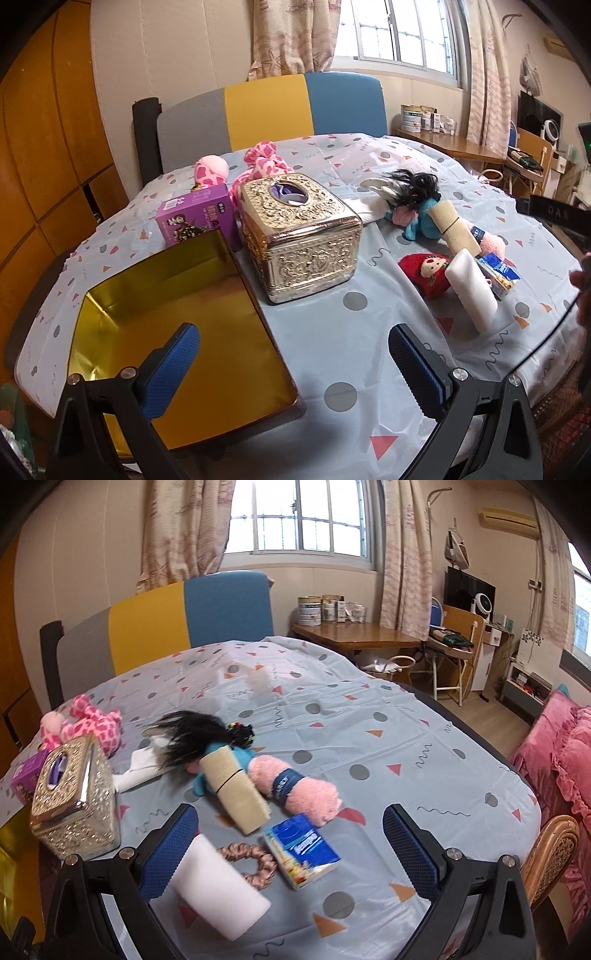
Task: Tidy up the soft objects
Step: 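Move the left tool toward the white sponge on the cloth, then grasp the white sponge with the left tool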
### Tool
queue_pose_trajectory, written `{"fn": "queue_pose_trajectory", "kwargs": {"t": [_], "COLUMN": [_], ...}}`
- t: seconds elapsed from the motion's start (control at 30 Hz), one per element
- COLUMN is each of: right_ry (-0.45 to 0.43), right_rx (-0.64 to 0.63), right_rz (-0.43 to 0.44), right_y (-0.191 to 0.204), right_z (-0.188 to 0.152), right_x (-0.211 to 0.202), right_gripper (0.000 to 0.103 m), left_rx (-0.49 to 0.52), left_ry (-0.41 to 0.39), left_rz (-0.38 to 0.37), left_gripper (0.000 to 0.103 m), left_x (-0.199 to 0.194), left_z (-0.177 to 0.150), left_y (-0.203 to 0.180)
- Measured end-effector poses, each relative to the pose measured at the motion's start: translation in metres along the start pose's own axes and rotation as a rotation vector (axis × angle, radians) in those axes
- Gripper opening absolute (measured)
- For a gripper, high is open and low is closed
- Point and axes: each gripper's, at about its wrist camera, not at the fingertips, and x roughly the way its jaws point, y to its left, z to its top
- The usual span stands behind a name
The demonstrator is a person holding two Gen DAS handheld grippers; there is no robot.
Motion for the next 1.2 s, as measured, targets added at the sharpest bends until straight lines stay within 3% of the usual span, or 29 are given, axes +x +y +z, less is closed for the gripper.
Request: {"fn": "queue_pose_trajectory", "kwargs": {"t": [0.27,0.47,0.67,0.93,1.07,1.2], "right_ry": [-0.025,0.013,0.018,0.027,0.034,0.039], "right_rx": [0.103,0.206,0.326,0.367,0.376,0.385], "right_rz": [-0.032,-0.007,0.034,0.046,0.059,0.071], "right_y": [-0.034,-0.052,-0.071,-0.079,-0.081,-0.082], "right_z": [0.017,0.013,0.01,0.009,0.008,0.008], "right_x": [0.019,0.028,0.027,0.03,0.031,0.033], "right_gripper": [0.102,0.102,0.103,0.103,0.103,0.103], "left_rx": [0.01,0.029,0.036,0.079,0.036,0.016], "left_ry": [0.029,0.061,0.167,0.253,0.314,0.386], "left_rz": [-0.07,-0.112,-0.265,-0.369,-0.428,-0.441], "left_gripper": [0.103,0.103,0.098,0.092,0.091,0.091], "left_x": [0.006,0.013,0.037,0.063,0.077,0.095], "left_z": [0.002,0.004,0.013,0.034,0.045,0.055], "left_y": [-0.009,-0.02,-0.042,-0.093,-0.116,-0.146]}}
